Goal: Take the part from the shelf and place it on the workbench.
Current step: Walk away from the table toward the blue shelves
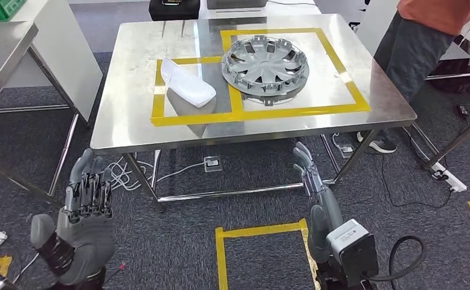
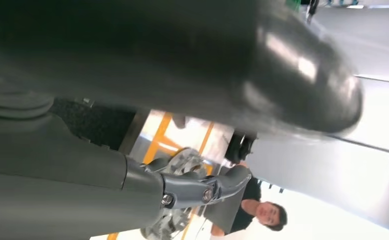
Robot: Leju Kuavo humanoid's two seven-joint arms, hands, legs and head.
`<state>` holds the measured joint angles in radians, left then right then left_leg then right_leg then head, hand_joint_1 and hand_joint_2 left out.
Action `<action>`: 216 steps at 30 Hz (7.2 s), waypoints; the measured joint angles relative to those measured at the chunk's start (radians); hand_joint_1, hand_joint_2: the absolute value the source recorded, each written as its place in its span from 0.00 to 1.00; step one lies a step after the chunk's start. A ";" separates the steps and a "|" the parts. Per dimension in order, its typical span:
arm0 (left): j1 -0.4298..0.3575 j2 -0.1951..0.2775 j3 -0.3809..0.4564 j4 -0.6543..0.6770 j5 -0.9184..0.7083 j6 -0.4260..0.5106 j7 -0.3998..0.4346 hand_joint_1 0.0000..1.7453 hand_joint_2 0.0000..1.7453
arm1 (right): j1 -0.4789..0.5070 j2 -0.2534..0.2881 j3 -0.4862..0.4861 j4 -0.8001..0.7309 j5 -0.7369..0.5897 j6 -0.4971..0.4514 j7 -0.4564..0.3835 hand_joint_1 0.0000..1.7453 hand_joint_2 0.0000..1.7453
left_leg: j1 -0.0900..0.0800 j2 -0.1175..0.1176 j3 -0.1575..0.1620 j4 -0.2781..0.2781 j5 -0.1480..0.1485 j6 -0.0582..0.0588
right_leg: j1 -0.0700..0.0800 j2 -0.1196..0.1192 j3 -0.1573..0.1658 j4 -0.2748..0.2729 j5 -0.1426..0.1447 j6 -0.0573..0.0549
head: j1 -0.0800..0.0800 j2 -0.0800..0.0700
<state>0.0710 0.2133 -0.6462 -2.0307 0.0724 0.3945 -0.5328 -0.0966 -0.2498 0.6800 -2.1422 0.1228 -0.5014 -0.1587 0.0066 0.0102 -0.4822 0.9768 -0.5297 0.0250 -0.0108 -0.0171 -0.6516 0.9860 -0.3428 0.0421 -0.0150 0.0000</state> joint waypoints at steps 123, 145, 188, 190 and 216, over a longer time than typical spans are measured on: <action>0.005 -0.003 0.045 0.026 0.092 -0.073 -0.016 0.00 0.00 | 0.305 -0.054 -0.068 -0.047 0.075 -0.196 0.046 0.00 0.00 | 0.018 -0.019 -0.038 0.036 0.017 -0.007 | 0.014 0.004 0.077 0.024 -0.116 -0.007 | 0.009 0.000; 0.007 -0.013 0.043 0.039 0.100 -0.072 -0.020 0.00 0.00 | 0.305 -0.070 -0.064 -0.041 0.144 -0.195 0.083 0.00 0.00 | 0.012 -0.015 -0.235 0.276 -0.022 -0.034 | 0.023 -0.030 0.137 -0.042 -0.114 -0.053 | 0.021 0.000; 0.003 -0.019 0.041 0.046 0.095 -0.072 -0.018 0.00 0.00 | 0.325 -0.066 -0.068 -0.041 0.155 -0.196 0.068 0.00 0.00 | 0.013 -0.021 -0.103 0.047 0.056 0.015 | 0.002 -0.004 0.022 0.219 -0.264 0.016 | 0.043 0.000; 0.004 -0.020 0.041 0.047 0.095 -0.073 -0.018 0.00 0.00 | 0.327 -0.066 -0.068 -0.041 0.155 -0.196 0.067 0.00 0.00 | 0.008 -0.049 -0.111 0.048 0.061 0.017 | 0.003 0.006 -0.008 0.295 -0.280 0.008 | 0.050 0.000; 0.009 -0.019 0.040 0.056 0.089 -0.074 -0.024 0.00 0.00 | 0.321 -0.068 -0.066 -0.041 0.140 -0.195 0.038 0.00 0.00 | 0.009 0.002 -0.082 0.022 0.058 0.010 | 0.014 -0.052 0.095 0.052 -0.173 -0.001 | 0.021 0.000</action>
<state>0.0796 0.1939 -0.6065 -1.9748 0.1617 0.3204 -0.5566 0.2247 -0.3177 0.6139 -2.1834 0.2626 -0.6968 -0.1202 0.0160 0.0126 -0.5640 0.9986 -0.4712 0.0349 0.0032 -0.0694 -0.5571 1.0384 -0.5163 0.0413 0.0064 0.0000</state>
